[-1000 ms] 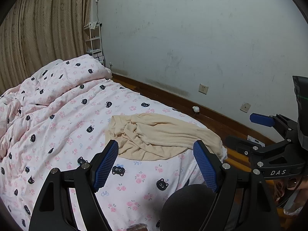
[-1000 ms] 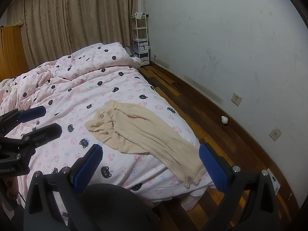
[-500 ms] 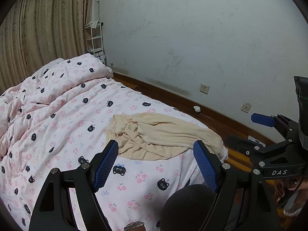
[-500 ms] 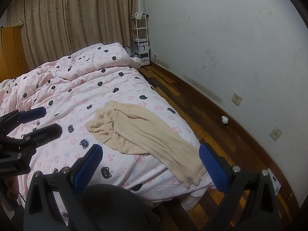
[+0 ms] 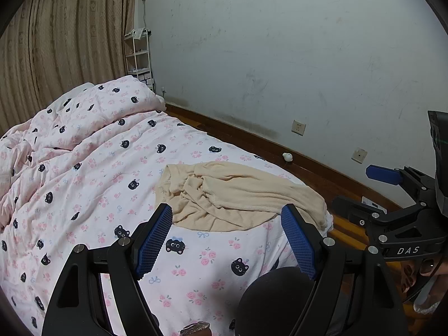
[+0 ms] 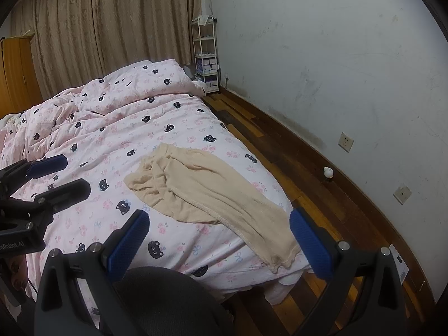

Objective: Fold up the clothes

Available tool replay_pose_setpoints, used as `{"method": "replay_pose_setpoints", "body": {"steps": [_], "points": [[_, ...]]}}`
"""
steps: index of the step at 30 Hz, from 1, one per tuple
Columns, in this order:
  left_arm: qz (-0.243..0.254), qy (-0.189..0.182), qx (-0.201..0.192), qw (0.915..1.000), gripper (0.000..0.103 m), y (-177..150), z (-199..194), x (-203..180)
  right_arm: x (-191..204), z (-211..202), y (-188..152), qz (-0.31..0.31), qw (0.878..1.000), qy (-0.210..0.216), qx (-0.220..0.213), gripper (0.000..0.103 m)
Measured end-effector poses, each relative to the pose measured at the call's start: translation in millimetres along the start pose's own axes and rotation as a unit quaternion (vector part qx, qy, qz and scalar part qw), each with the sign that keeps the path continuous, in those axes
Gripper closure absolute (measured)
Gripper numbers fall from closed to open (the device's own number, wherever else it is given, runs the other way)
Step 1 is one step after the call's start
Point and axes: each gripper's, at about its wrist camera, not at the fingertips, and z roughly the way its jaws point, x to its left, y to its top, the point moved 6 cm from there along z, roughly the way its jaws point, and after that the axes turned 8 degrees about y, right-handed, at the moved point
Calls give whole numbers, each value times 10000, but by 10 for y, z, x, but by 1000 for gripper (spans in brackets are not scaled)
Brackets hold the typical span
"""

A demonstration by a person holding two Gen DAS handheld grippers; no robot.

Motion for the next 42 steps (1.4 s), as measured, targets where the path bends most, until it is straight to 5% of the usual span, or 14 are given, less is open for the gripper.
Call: {"method": "replay_pose_setpoints", "body": {"steps": [42], "points": [[2, 13, 72, 10000, 27, 28, 79, 2, -6, 97, -58, 58, 9999, 45, 137, 1]]}}
